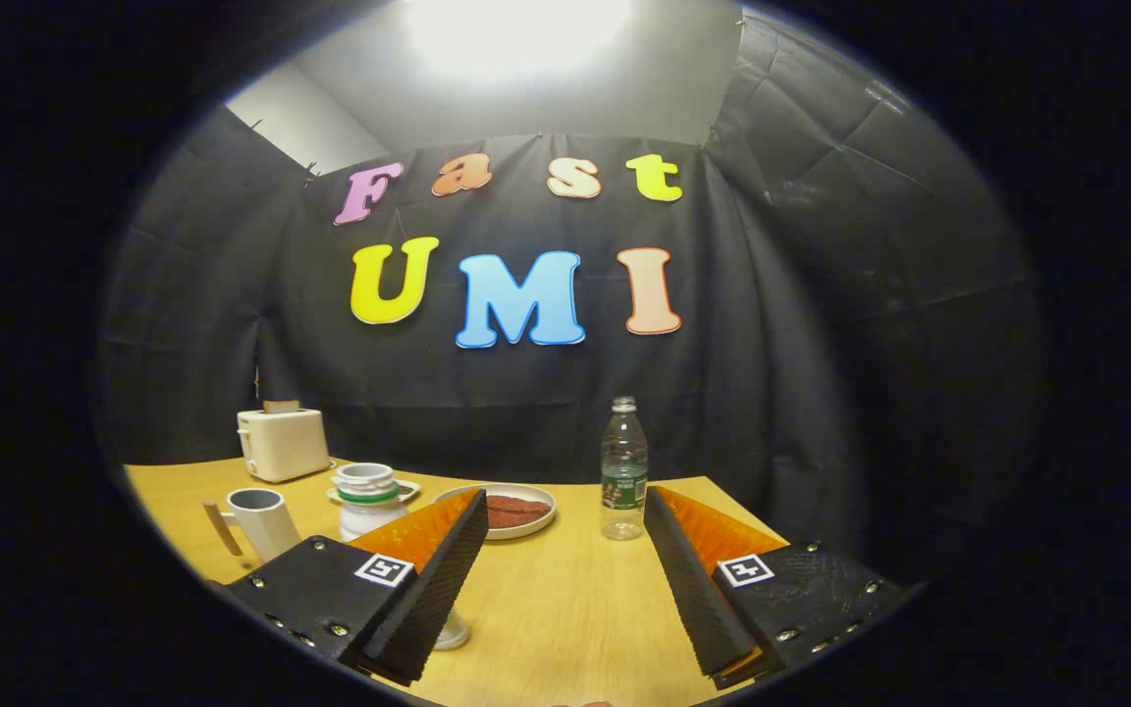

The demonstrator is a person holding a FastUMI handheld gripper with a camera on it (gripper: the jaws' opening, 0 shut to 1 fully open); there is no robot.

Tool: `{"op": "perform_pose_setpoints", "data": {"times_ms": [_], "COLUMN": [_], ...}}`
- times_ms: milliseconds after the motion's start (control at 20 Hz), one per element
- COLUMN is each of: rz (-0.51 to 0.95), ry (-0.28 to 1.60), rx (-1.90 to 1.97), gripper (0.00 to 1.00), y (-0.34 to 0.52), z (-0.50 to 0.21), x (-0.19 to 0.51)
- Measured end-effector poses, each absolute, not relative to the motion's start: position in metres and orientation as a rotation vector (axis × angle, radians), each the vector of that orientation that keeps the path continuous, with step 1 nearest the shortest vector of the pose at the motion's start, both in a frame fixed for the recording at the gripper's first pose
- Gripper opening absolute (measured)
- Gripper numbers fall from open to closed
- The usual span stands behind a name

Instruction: Take the bottle from table, then pour the juice into the cup, finally place the bottle on the coaster

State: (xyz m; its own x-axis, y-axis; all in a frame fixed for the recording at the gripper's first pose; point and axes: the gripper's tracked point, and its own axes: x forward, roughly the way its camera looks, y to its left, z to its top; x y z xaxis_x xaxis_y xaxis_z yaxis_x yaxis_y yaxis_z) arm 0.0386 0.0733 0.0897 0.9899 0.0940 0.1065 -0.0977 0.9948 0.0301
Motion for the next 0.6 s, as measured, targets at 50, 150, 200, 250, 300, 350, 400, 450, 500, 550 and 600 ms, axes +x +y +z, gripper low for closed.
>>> {"op": "perform_pose_setpoints", "data": {"times_ms": [50, 150, 200, 250, 300, 350, 400, 450, 500, 550, 600], "rz": [0.116, 0.143, 0.156, 0.169, 0.175, 0.179, 0.185, 0.195, 0.208, 0.219, 0.231], "ry": [-0.102, -0.081, -0.074, -0.067, -0.058, -0.052, -0.043, -0.033, -0.021, -0.004, 0.011], "rx": [0.035, 0.037, 0.04, 0.045, 0.047, 0.044, 0.04, 0.038, 0.036, 0.036, 0.04], "gripper": [0.97, 0.97, 0.97, 0.97, 0.97, 0.97, 0.97, 0.97, 0.97, 0.97, 0.97], "y": [0.082, 0.094, 0.101, 0.107, 0.111, 0.115, 0.12, 0.126, 0.132, 0.138, 0.144], "z": [0.093, 0.094, 0.095, 0.095, 0.091, 0.089, 0.085, 0.081, 0.074, 0.068, 0.059], "x": [0.033, 0.024, 0.02, 0.016, 0.013, 0.012, 0.011, 0.011, 0.012, 0.012, 0.014]}}
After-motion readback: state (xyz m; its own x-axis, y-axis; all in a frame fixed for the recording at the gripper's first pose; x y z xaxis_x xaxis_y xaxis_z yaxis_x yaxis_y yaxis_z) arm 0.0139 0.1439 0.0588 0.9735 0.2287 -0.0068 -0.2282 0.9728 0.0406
